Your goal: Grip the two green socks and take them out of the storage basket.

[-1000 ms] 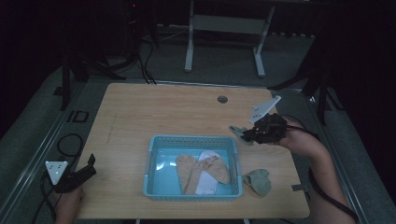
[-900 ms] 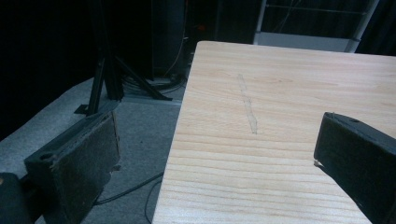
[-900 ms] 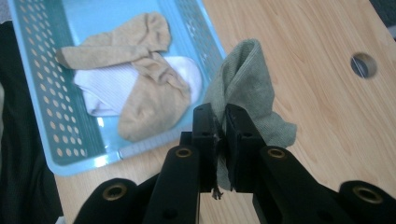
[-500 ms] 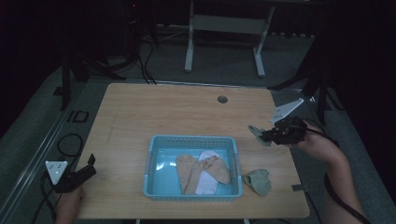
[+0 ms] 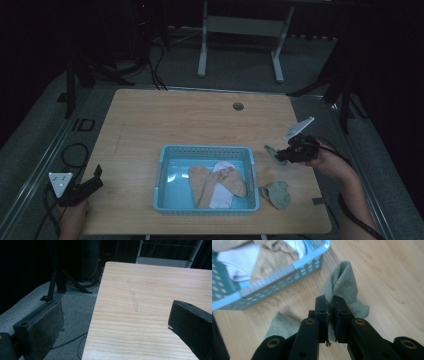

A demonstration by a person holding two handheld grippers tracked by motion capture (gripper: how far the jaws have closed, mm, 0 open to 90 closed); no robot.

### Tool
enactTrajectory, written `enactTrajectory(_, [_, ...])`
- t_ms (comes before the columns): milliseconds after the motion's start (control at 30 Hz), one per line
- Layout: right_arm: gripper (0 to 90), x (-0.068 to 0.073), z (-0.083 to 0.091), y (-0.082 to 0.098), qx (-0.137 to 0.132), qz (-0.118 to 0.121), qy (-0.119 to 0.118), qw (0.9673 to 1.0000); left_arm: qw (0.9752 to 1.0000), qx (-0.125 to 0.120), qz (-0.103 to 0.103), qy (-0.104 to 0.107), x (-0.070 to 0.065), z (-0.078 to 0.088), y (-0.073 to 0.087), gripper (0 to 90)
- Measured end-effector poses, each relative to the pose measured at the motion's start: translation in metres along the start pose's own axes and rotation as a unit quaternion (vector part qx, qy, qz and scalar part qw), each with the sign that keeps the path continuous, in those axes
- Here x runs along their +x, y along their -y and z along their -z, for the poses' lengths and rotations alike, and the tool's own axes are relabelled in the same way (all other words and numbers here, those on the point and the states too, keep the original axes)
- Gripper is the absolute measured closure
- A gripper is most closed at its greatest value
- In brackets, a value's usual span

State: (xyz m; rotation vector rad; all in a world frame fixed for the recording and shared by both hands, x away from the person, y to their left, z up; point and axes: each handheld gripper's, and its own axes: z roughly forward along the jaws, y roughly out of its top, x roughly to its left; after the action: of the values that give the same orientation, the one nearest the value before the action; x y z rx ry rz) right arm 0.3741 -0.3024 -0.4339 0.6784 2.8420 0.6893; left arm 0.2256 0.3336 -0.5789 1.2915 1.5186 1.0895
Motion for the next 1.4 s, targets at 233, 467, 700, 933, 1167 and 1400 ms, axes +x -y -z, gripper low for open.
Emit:
enactTrajectory(233, [83.2, -0.003, -0.031, 0.014, 0.01, -0.014, -0.007, 0.9998, 1.0, 0.0, 0.0, 0.001, 0.0, 0.0, 0.0, 0.4])
enactTrajectory(467, [83.2, 0.001, -0.065, 0.025, 0.015, -0.025, -0.037, 0.9989, 1.0, 0.0, -0.001, 0.0, 0.0, 0.0, 0.0, 0.4])
enactTrajectory(700, [82.4, 0.006, -0.09, 0.029, 0.024, -0.036, -0.055, 0.9975, 1.0, 0.001, 0.001, 0.0, 0.0, 0.0, 0.0, 0.4])
enactTrajectory(933, [64.1, 0.006, -0.074, 0.021, 0.001, -0.026, -0.055, 0.9982, 1.0, 0.0, 0.0, 0.001, 0.0, 0.0, 0.0, 0.4])
enactTrajectory(1167, [44.0, 0.003, -0.053, 0.015, -0.053, -0.031, -0.017, 0.998, 1.0, 0.0, 0.0, 0.001, 0.0, 0.0, 0.0, 0.4])
enactTrajectory(1400, [24.8, -0.004, -0.05, 0.017, -0.085, -0.059, 0.011, 0.9946, 1.0, 0.0, -0.001, 0.001, 0.0, 0.0, 0.0, 0.4])
